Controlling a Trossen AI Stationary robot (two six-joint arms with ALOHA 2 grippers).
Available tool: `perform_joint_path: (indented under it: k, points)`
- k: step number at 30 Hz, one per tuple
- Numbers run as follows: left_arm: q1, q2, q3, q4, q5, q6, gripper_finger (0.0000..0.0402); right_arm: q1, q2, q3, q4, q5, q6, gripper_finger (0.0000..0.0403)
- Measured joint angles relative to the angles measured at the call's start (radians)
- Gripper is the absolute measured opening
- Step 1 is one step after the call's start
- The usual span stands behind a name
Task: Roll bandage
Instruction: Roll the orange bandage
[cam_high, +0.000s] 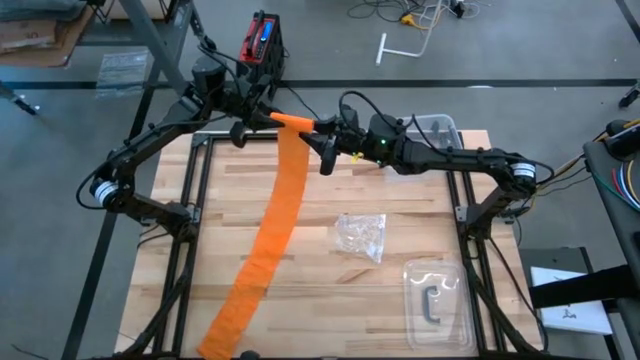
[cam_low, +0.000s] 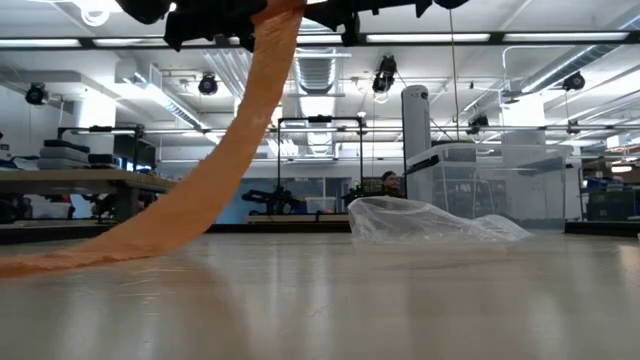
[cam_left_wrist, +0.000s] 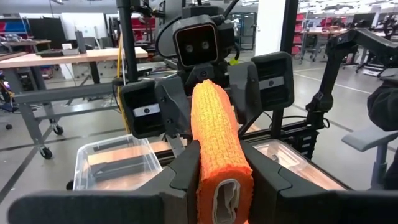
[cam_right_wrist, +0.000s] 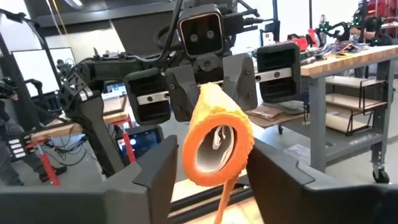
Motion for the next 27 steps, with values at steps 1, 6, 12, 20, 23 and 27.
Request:
perform_joint_path:
  k: [1, 6, 12, 20, 23, 27]
  points:
    - [0.0, 0.0, 0.0, 0.0, 0.0, 0.0, 0.008, -0.002, 0.0, 0.0, 0.008, 0.0, 0.0, 0.0198]
    - [0.0, 0.0, 0.0, -0.009, 0.02, 0.0, 0.008, -0.002, -0.001, 0.0, 0.035, 0.002, 0.001, 0.0208]
    - [0.0, 0.0, 0.0, -0.008, 0.021, 0.0, 0.008, -0.003, 0.012, 0.0, 0.029, 0.005, 0.018, 0.0186]
    - [-0.005, 0.006, 0.0, -0.01, 0.018, 0.0, 0.008, -0.003, 0.019, 0.0, 0.03, 0.004, 0.008, 0.0146]
    - [-0.005, 0.006, 0.0, -0.009, 0.013, -0.006, 0.008, -0.003, 0.019, 0.0, 0.032, 0.005, -0.013, 0.0125]
    - [-0.005, 0.006, 0.0, -0.008, -0.027, -0.032, 0.008, 0.002, 0.019, 0.0, 0.033, 0.028, -0.068, 0.0095]
